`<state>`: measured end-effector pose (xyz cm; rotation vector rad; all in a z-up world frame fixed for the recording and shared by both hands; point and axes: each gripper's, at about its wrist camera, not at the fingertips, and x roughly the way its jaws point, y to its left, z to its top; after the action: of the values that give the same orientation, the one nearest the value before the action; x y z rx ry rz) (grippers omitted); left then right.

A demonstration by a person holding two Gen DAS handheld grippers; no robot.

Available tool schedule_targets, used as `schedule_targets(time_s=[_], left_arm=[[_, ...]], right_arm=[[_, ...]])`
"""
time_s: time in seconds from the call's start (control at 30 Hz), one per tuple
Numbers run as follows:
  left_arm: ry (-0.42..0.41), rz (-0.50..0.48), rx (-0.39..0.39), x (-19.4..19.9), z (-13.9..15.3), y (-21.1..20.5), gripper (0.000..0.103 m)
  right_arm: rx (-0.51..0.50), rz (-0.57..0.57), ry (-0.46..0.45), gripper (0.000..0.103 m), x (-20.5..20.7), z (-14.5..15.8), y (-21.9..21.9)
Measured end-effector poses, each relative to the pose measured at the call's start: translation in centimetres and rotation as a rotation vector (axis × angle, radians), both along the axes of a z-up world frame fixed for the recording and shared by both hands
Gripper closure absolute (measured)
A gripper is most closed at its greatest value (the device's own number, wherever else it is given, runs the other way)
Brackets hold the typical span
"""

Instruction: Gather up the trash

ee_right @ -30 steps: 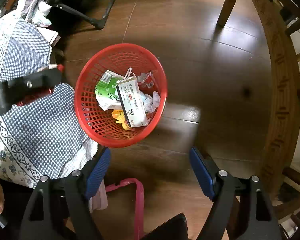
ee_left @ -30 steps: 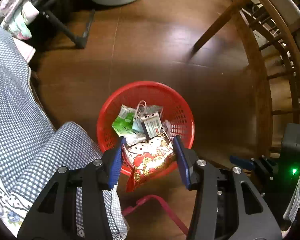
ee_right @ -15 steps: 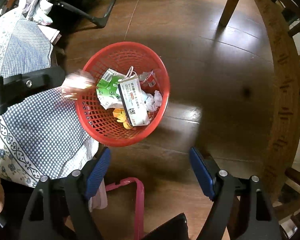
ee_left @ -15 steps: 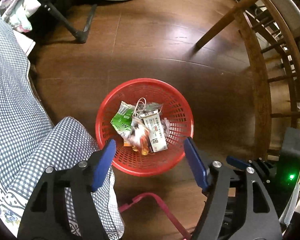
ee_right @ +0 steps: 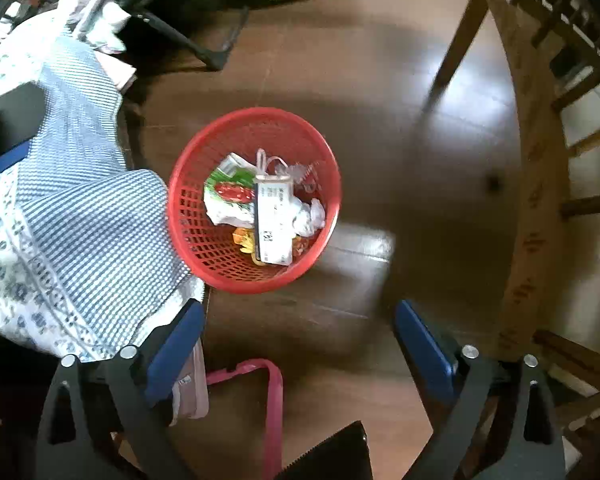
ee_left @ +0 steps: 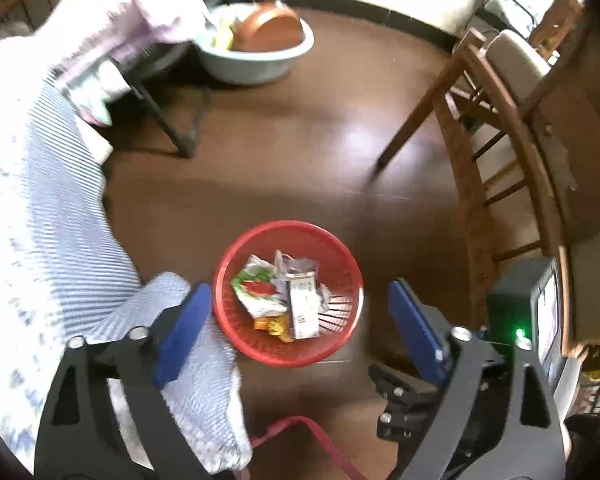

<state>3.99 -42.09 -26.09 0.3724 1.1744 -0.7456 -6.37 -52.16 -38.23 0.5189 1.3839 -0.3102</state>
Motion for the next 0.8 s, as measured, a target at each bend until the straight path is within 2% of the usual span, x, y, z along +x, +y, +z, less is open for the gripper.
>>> schedule_targets(time_s=[0.17, 0.27, 0.57, 0.7, 0.8], left_arm=[[-0.134, 0.036, 0.037, -3.9, 3.9, 2.6, 0.010], [-0.166, 0.077, 0.017, -5.4, 5.7, 4.8, 0.010], [-0.271, 0.170, -0.075, -9.7, 12.5, 9.1, 0.009], [-0.325, 0.190, -0.090, -11.8, 14.0, 10.5, 0.008], [-0.334, 0.203, -0.098, -12.3, 14.1, 11.3, 0.007]], right_arm=[[-0.081, 0.012, -0.142, 0.006, -1.1, 4.5, 1.5], [-0.139, 0.023, -0.207, 0.006, -2.1, 6.9, 2.4], [-0.216, 0.075, -0.230, 0.006, -5.9, 12.7, 5.7], [-0.249, 0.091, -0.233, 0.006, -8.0, 14.5, 6.8], [-0.267, 0.102, -0.255, 0.006, -9.1, 15.8, 6.9]])
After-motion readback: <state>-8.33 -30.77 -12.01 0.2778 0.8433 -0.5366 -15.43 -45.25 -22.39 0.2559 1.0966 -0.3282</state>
